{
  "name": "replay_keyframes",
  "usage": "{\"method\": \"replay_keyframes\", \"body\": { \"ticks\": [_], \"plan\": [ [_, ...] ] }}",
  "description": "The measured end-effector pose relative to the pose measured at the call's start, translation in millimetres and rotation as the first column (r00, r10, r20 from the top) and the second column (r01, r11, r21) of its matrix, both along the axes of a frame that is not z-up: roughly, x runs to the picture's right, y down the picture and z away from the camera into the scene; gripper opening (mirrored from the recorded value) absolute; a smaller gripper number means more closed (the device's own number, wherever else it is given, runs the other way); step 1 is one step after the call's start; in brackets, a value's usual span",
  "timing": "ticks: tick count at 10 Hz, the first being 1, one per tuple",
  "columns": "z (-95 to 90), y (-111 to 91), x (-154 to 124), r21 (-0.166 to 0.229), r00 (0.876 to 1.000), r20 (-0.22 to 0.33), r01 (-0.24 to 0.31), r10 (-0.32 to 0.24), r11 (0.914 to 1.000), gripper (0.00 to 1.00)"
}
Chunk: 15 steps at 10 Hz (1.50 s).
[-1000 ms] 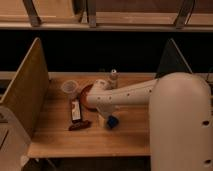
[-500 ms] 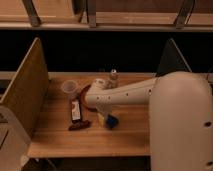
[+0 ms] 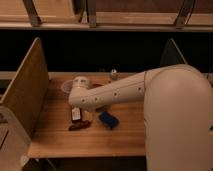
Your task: Pick up the ceramic bowl
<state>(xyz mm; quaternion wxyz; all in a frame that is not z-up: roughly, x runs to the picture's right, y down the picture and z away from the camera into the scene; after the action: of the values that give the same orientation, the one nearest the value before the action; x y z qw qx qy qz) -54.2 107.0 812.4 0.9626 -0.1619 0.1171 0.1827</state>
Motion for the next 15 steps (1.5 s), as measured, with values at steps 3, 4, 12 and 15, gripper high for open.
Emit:
{"method": "replay_keyframes", "body": {
  "ticks": [3, 4, 12, 15],
  "plan": [
    [1.9, 4, 6, -0.006, 1.000, 0.002, -0.012, 0.012, 0.9999, 0.76],
    [6.2, 6, 21, -0.008, 0.999, -0.004, -0.035, 0.035, 0.9994, 0.76],
    [50.2, 3, 17, -0.048, 0.979, 0.193, 0.069, -0.059, 0.9964, 0.76],
    [60.7, 7, 7, -0.085, 0.963, 0.258, 0.098, -0.073, 0.9916, 0.76]
  ]
}}
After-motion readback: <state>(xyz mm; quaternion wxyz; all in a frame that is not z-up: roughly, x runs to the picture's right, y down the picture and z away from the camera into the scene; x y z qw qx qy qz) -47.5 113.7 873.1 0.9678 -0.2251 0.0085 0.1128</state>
